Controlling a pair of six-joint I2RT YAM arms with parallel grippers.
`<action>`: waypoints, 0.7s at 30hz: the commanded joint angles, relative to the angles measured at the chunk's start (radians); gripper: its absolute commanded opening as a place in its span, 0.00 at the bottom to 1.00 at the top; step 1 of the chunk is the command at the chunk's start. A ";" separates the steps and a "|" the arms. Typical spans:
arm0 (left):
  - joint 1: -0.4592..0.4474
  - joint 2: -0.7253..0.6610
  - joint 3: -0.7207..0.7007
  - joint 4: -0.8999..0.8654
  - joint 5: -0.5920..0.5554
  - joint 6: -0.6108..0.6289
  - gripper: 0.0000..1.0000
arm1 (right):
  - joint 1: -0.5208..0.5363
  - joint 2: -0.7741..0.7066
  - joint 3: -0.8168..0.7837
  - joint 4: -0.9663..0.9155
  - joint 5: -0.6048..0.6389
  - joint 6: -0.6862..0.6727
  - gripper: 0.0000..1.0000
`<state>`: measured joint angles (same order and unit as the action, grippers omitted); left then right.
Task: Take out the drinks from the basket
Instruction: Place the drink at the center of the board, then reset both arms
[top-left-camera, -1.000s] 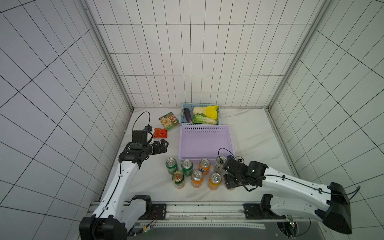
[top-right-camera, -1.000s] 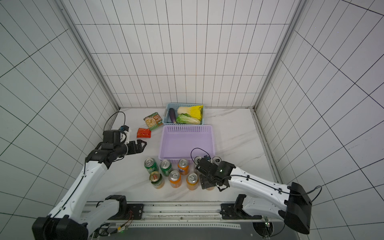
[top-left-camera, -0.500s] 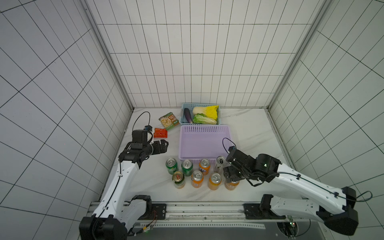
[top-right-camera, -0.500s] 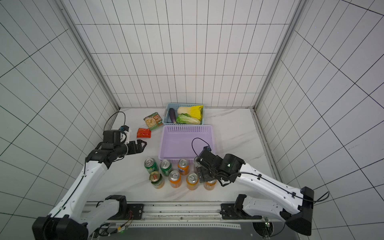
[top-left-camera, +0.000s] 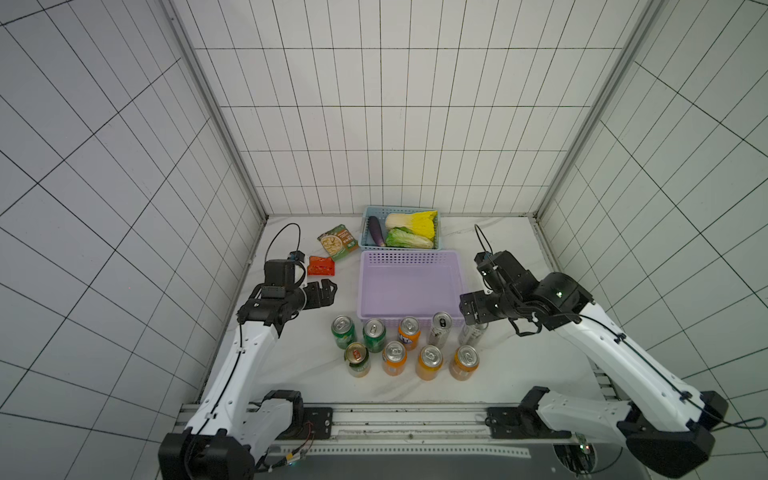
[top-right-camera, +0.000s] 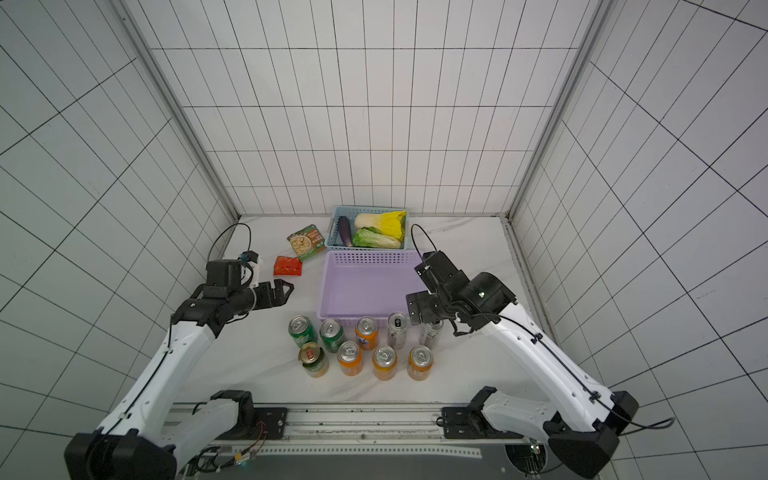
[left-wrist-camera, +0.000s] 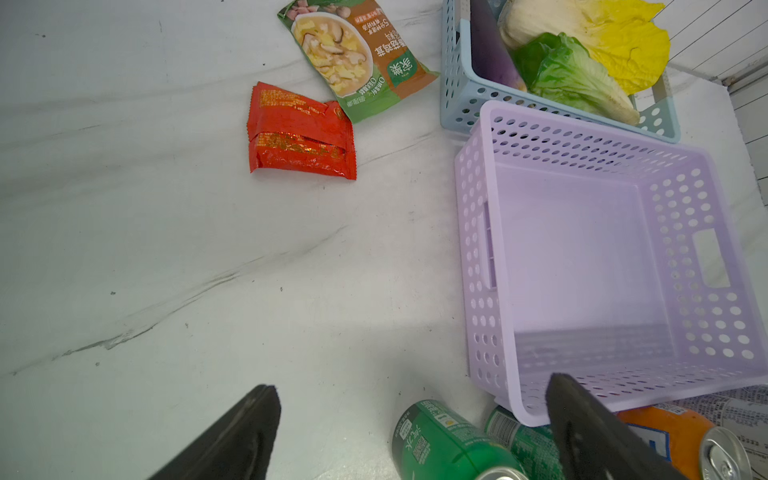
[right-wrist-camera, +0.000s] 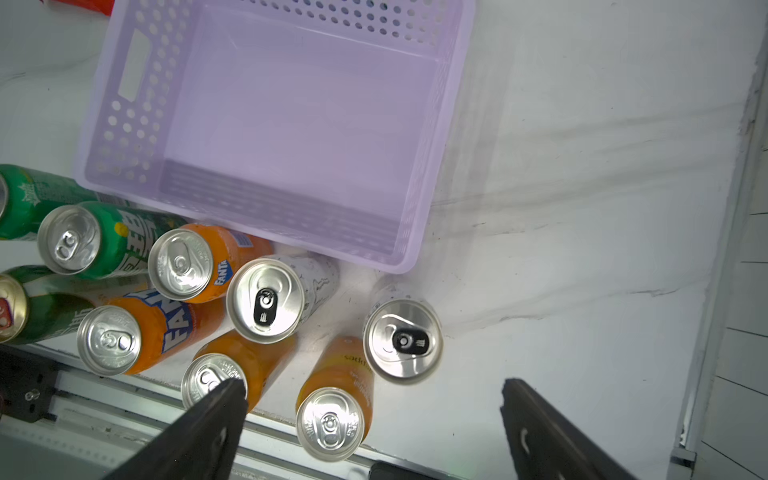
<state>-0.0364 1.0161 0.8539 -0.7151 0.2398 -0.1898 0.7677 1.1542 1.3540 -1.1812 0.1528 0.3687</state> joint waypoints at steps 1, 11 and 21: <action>0.006 0.003 0.013 0.006 0.014 0.015 0.98 | -0.111 0.017 0.041 0.042 -0.034 -0.127 1.00; 0.004 0.006 0.017 0.009 0.042 0.008 0.98 | -0.514 0.010 -0.058 0.290 -0.168 -0.177 1.00; 0.005 -0.001 0.017 0.005 0.034 0.007 0.98 | -0.814 -0.034 -0.322 0.659 -0.151 -0.100 0.99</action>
<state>-0.0364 1.0180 0.8539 -0.7151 0.2672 -0.1902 -0.0010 1.1477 1.0935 -0.6689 0.0067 0.2390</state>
